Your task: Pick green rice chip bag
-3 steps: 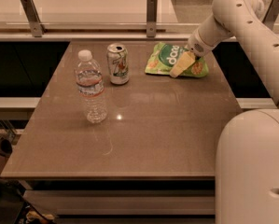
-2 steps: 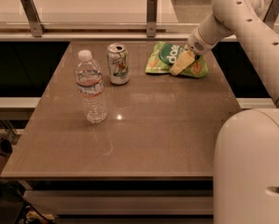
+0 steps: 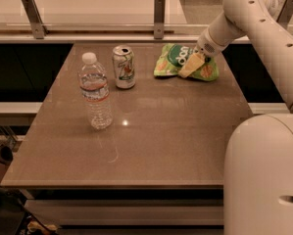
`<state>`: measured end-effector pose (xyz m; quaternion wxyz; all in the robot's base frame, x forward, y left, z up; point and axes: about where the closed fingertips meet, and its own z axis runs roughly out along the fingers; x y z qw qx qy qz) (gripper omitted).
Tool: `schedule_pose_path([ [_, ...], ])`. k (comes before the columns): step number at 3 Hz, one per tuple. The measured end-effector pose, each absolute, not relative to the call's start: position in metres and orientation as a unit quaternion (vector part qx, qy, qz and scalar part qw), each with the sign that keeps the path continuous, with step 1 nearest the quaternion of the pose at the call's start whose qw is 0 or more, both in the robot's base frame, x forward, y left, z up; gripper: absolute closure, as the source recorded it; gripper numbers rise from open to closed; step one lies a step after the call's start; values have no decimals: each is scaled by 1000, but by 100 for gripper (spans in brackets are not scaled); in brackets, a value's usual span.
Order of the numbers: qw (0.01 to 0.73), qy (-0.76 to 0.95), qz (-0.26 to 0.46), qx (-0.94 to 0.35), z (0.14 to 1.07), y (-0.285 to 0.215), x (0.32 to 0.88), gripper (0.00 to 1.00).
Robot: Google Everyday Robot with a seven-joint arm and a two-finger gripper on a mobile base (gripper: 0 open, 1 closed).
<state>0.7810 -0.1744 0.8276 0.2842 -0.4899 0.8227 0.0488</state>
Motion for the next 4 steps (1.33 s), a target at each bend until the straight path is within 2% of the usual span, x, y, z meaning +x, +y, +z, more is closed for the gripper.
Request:
schedule_pose_path([
  [4, 289, 800, 53, -523, 872, -158, 774, 100],
])
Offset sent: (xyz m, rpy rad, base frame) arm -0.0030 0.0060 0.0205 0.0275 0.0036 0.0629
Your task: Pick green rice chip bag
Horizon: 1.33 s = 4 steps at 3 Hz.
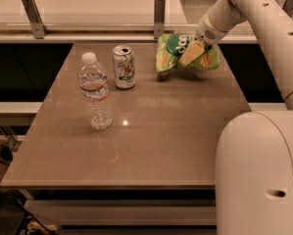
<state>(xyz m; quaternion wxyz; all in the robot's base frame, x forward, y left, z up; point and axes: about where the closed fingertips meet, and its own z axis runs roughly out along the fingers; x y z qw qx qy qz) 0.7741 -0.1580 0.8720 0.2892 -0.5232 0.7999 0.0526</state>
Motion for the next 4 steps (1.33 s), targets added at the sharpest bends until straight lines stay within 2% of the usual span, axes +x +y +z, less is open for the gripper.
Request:
schedule_pose_path([
  [4, 325, 775, 3, -542, 952, -150, 765, 100],
])
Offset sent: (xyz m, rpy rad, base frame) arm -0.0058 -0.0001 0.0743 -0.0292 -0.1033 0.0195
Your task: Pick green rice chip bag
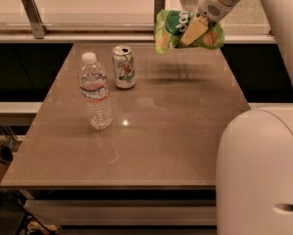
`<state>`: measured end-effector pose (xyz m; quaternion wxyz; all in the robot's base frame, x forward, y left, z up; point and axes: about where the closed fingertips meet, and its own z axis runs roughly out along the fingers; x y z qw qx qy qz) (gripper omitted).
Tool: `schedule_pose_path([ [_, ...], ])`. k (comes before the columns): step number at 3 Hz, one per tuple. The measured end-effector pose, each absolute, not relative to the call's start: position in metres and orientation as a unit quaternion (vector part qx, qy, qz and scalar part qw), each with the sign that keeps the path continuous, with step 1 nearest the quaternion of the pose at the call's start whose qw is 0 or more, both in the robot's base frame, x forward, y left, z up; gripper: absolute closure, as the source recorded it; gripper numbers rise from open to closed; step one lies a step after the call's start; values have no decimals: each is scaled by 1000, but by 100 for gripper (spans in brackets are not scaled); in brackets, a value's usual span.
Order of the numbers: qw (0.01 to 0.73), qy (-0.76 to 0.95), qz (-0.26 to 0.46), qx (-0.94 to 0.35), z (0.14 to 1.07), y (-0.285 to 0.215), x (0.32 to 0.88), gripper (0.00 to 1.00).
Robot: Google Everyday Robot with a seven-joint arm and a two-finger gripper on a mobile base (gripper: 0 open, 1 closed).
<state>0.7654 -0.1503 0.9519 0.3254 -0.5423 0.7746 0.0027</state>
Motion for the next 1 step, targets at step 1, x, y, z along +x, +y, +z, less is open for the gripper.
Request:
schedule_pose_path([
  [1, 326, 774, 2, -543, 953, -150, 765, 100],
])
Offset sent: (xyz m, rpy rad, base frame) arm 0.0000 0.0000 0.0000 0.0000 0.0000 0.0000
